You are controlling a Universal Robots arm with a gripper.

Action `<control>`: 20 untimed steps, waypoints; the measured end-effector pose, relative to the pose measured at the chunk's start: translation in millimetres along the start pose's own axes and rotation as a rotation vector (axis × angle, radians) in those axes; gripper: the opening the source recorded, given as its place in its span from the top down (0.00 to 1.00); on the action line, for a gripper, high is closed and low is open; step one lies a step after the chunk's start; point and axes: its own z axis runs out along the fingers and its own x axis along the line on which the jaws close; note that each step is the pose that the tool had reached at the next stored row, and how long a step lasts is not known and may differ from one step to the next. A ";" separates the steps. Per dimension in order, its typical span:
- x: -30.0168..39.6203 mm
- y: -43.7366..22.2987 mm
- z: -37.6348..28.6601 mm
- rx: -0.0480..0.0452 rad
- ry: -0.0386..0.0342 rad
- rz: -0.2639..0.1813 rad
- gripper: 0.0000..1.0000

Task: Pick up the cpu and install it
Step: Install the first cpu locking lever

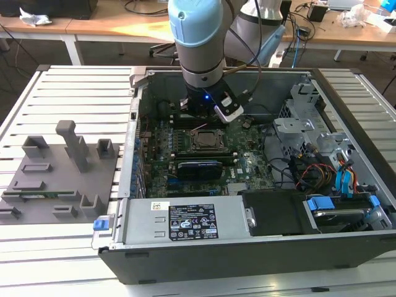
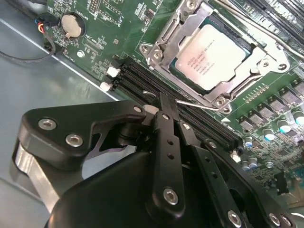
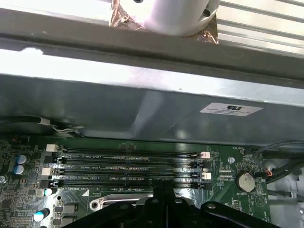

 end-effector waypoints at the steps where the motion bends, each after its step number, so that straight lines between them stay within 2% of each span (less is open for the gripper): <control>1: 2.1 0.0 0.2 -0.0001 -0.0029 -0.001 0.89; 3: 7.5 -0.1 1.1 0.0000 -0.0074 -0.003 0.89; 6: 11.4 -0.6 2.9 0.0003 -0.0138 -0.005 0.89; 8: 13.9 -0.9 4.2 0.0005 -0.0227 -0.008 0.89; 10: 17.5 -1.2 5.8 0.0007 -0.0382 -0.012 0.89; 14: 20.9 -1.8 7.9 0.0026 -0.0508 -0.010 0.89; 17: 21.2 -2.3 9.6 0.0221 -0.0737 0.068 0.89; 20: 21.4 -2.1 10.6 0.0287 -0.0817 0.094 0.89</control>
